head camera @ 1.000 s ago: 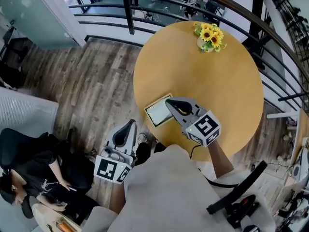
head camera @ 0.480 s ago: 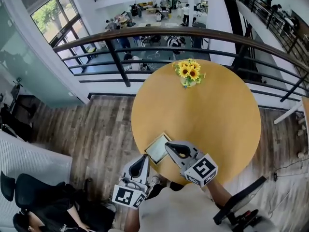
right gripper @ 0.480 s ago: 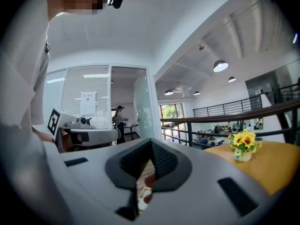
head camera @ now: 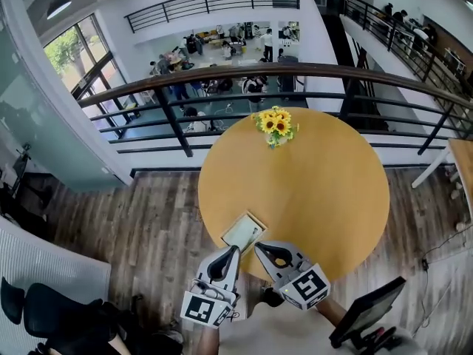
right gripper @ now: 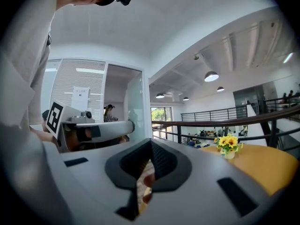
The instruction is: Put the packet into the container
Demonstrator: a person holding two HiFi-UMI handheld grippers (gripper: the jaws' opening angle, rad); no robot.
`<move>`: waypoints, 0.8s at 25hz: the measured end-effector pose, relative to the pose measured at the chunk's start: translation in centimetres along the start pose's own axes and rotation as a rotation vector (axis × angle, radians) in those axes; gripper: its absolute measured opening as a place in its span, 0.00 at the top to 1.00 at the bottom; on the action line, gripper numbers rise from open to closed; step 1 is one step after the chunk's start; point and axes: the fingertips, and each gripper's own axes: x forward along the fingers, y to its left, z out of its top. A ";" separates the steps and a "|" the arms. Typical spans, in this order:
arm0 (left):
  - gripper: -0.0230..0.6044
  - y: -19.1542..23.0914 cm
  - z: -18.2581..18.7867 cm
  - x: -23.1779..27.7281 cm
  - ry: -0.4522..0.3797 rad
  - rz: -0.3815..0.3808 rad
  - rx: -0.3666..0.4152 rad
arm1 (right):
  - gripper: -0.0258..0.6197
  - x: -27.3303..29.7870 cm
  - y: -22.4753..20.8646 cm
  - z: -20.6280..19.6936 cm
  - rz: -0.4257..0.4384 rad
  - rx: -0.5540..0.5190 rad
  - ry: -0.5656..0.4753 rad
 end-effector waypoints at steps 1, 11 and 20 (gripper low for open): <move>0.96 -0.3 0.2 -1.2 0.001 -0.005 0.005 | 0.95 -0.2 1.4 -0.1 -0.004 -0.002 0.003; 0.96 -4.1 -2.0 -13.7 0.023 -0.028 -0.031 | 0.96 -3.9 13.7 -3.6 -0.061 -0.006 0.018; 0.96 -7.0 -1.9 -20.0 0.024 -0.052 -0.058 | 0.96 -7.4 19.9 -5.0 -0.108 0.000 0.051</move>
